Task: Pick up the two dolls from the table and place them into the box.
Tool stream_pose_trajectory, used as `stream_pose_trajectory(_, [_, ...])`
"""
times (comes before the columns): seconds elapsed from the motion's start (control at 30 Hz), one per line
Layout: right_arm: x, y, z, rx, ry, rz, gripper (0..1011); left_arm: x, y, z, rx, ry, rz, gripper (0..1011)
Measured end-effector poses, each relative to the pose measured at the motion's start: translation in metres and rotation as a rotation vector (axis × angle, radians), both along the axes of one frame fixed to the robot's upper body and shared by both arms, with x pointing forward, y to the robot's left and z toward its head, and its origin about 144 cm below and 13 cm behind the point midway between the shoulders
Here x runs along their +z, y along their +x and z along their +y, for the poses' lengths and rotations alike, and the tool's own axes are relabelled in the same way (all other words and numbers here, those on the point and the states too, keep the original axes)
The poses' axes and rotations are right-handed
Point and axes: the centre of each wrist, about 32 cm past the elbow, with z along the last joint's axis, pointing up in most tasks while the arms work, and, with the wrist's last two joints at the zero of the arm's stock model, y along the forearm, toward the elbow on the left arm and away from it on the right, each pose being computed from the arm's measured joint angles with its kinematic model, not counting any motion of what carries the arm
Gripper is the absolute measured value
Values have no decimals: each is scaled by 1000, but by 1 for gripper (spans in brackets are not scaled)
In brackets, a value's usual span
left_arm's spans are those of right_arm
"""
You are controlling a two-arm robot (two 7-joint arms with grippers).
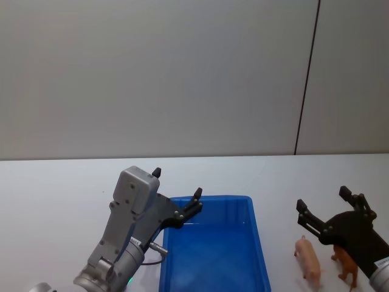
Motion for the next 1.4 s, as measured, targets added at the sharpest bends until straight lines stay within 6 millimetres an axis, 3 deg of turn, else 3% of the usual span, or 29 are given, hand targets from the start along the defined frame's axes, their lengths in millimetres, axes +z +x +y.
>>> stream_pose_trajectory(1.4, [0,0,-4,-6,-6,7,1001,0,0,0,0,0,0,1001])
